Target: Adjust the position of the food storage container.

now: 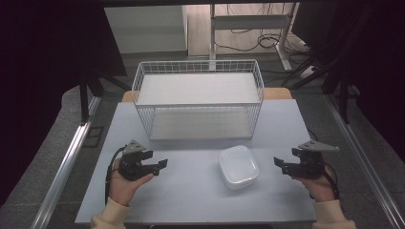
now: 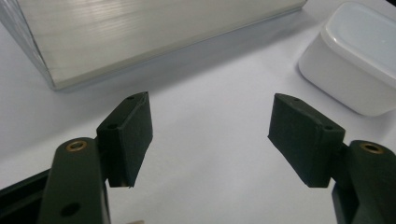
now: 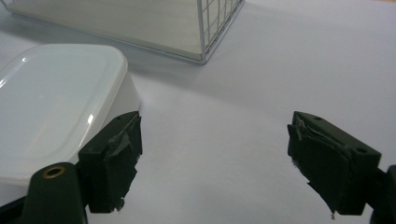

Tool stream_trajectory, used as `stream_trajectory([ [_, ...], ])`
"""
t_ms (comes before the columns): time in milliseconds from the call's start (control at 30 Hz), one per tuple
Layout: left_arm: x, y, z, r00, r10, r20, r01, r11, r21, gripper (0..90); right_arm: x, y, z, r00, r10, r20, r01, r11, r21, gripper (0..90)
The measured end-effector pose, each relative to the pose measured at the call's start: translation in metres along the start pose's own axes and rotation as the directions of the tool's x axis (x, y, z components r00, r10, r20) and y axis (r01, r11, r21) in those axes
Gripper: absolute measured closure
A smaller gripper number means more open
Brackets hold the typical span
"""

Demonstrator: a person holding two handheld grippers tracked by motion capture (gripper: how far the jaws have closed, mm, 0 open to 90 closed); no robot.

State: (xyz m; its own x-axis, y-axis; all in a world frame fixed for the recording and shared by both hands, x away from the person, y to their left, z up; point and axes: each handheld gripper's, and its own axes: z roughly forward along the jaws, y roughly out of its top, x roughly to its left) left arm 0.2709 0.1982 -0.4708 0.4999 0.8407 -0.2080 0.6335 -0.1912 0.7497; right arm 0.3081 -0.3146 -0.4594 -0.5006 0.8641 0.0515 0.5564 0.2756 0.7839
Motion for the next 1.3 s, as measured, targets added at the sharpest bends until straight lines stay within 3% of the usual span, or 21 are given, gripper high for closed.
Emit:
stream_trajectory([
  [467,0.006,-0.005,-0.01,0.9993,-0.035,-0.013,0.035,0.9994,-0.003,28.8,0.003,-0.002,-0.002,0.9998,0.008,-0.018,-0.007,0.999,0.032,21.4],
  [1300,0.008,-0.005,-0.01,0.9991,-0.043,-0.005,0.043,0.9991,0.006,28.6,0.003,0.001,0.001,0.9989,0.024,-0.04,-0.021,0.998,0.064,25.5],
])
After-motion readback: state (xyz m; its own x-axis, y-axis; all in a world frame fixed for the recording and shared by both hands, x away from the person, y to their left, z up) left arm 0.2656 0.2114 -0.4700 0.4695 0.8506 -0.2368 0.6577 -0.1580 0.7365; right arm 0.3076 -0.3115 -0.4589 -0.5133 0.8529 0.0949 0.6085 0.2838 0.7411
